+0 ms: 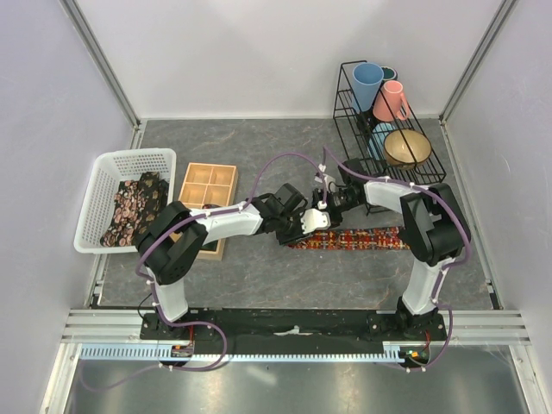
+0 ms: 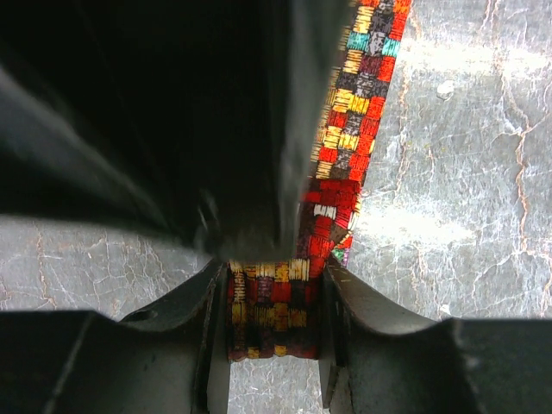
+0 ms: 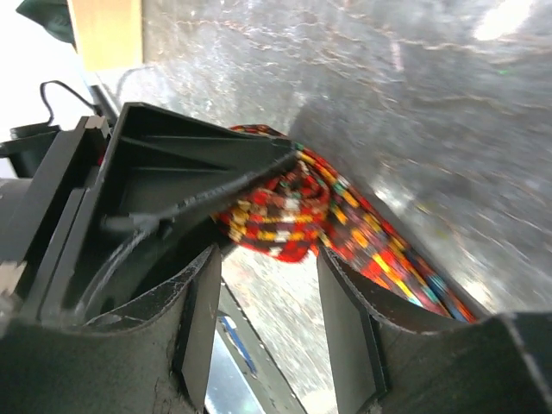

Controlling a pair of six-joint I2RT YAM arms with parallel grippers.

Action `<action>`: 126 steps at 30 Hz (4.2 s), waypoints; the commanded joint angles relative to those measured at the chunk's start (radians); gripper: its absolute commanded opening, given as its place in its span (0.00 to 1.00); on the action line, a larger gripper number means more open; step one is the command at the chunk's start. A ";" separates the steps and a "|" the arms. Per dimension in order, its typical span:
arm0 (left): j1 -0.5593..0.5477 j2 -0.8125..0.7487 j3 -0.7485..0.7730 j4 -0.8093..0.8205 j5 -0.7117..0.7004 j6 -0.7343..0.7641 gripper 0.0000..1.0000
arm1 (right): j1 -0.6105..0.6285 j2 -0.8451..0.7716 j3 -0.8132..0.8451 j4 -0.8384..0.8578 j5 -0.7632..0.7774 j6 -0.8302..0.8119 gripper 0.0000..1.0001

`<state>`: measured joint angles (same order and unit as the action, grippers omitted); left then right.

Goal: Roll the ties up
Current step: Roll the tie at the center of the board.

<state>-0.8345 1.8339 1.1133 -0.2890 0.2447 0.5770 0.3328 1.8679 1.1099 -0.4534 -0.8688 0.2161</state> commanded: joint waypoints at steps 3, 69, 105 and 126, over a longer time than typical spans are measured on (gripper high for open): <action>-0.005 0.039 -0.001 -0.068 -0.032 -0.008 0.04 | 0.029 0.048 -0.067 0.246 -0.084 0.169 0.55; 0.015 0.005 -0.020 0.021 0.108 0.044 0.05 | -0.017 -0.012 0.024 -0.102 0.073 -0.109 0.44; 0.024 0.031 0.045 0.013 0.149 0.008 0.67 | -0.015 0.152 -0.027 0.055 0.240 -0.046 0.00; 0.043 0.094 0.102 0.019 0.226 -0.059 0.28 | -0.017 0.126 -0.001 0.051 0.219 -0.057 0.03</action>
<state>-0.7910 1.9182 1.1786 -0.2192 0.4744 0.4988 0.3149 1.9770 1.1034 -0.4309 -0.8158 0.2268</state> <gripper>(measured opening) 0.393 0.006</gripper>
